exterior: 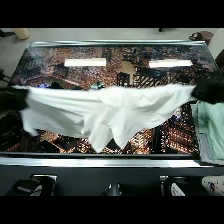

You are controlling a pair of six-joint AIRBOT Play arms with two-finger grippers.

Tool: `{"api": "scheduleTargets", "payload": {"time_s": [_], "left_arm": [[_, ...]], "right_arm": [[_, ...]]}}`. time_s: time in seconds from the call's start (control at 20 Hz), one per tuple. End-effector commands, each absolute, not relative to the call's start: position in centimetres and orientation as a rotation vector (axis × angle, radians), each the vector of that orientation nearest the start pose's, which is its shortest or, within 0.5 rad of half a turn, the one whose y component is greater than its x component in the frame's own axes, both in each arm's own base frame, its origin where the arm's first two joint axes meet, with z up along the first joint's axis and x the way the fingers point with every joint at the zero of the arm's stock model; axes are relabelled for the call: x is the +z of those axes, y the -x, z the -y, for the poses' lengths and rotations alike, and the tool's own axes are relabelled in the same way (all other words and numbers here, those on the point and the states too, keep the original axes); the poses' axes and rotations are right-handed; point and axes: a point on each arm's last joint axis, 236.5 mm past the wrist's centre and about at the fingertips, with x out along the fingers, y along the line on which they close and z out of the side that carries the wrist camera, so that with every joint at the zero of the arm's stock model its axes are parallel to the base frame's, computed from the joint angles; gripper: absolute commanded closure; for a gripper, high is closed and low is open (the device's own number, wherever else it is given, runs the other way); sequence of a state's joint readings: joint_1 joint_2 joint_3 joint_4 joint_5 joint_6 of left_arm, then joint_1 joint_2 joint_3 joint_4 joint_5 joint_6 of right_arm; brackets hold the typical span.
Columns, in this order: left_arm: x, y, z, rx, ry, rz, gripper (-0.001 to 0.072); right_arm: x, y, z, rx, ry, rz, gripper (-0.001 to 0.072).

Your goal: Fold the shirts.

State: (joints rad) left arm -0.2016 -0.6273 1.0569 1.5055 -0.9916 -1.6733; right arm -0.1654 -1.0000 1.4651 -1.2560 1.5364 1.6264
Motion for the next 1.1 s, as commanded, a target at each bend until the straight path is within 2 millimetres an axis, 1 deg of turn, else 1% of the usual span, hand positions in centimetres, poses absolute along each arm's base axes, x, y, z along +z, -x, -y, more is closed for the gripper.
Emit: {"api": "scheduleTargets", "payload": {"time_s": [0.0,0.05,0.1,0.15,0.2,0.25,0.3,0.35,0.4,0.45,0.5,0.55,0.6,0.65,0.7,0.75,0.8,0.9,0.95,1.0,1.05], "left_arm": [[13.7,-31.9,11.4,-0.293,0.112,-0.686,0.0685],[11.8,-32.2,12.3,-0.308,0.121,-0.708,0.0685],[10.0,-32.5,12.9,-0.316,0.118,-0.733,0.0685],[8.5,-32.8,13.3,-0.319,0.11,-0.761,0.0684],[7.2,-33.1,13.5,-0.317,0.105,-0.794,0.0684],[6.3,-33.4,13.6,-0.312,0.1,-0.817,0.0684],[5.8,-33.7,13.5,-0.307,0.088,-0.824,0.0684],[5.5,-34.0,13.6,-0.309,0.077,-0.822,0.0683],[5.4,-34.2,13.4,-0.311,0.063,-0.819,0.0683],[5.4,-34.2,13.2,-0.306,0.056,-0.82,0.0683],[5.4,-34.3,13.0,-0.301,0.054,-0.819,0.0684],[5.4,-34.3,12.9,-0.299,0.045,-0.817,0.0684],[5.4,-34.3,12.8,-0.298,0.044,-0.817,0.0684],[5.4,-34.3,12.8,-0.298,0.044,-0.817,0.0684],[5.4,-34.3,12.8,-0.298,0.044,-0.817,0.0684],[5.4,-34.3,12.9,-0.298,0.045,-0.816,0.0683],[5.5,-34.3,12.9,-0.298,0.046,-0.815,0.0683],[5.5,-34.2,12.8,-0.299,0.044,-0.822,0.0684],[5.4,-34.1,12.8,-0.299,0.043,-0.825,0.0684],[5.4,-34.1,12.8,-0.299,0.043,-0.828,0.0683],[5.5,-34.1,12.8,-0.299,0.042,-0.828,0.0683]], "right_arm": [[8.1,-34.4,-3.0,0.127,-0.427,-1.34,0.069],[4.2,-35.2,-3.4,0.12,-0.483,-1.399,0.069],[1.0,-36.0,-3.9,0.121,-0.536,-1.437,0.069],[-1.7,-36.7,-4.4,0.121,-0.582,-1.475,0.069],[-3.9,-37.3,-4.9,0.123,-0.636,-1.511,0.0678],[-5.2,-38.1,-5.7,0.137,-0.691,-1.516,0.0547],[-5.6,-38.7,-6.4,0.169,-0.725,-1.511,0.0266],[-5.2,-39.0,-6.7,0.216,-0.714,-1.498,0.0172],[-4.4,-39.0,-6.6,0.244,-0.68,-1.496,0.0172],[-3.7,-38.5,-6.3,0.258,-0.633,-1.51,0.0172],[-3.5,-37.4,-5.9,0.258,-0.594,-1.544,0.0172],[-4.0,-36.2,-5.6,0.249,-0.555,-1.589,0.0172],[-5.0,-34.9,-6.0,0.249,-0.532,-1.632,0.0172],[-6.5,-33.8,-7.0,0.257,-0.516,-1.658,0.0172],[-7.8,-33.4,-8.3,0.276,-0.504,-1.649,0.0173],[-8.7,-33.6,-9.7,0.303,-0.489,-1.619,0.0173],[-9.2,-34.1,-10.7,0.311,-0.478,-1.583,0.0173],[-9.6,-35.8,-12.2,0.305,-0.446,-1.511,0.0175],[-9.6,-36.5,-13.0,0.301,-0.453,-1.479,0.0177],[-9.4,-36.9,-14.0,0.309,-0.479,-1.463,0.0187],[-9.1,-37.4,-14.8,0.317,-0.504,-1.441,0.0326]]}}
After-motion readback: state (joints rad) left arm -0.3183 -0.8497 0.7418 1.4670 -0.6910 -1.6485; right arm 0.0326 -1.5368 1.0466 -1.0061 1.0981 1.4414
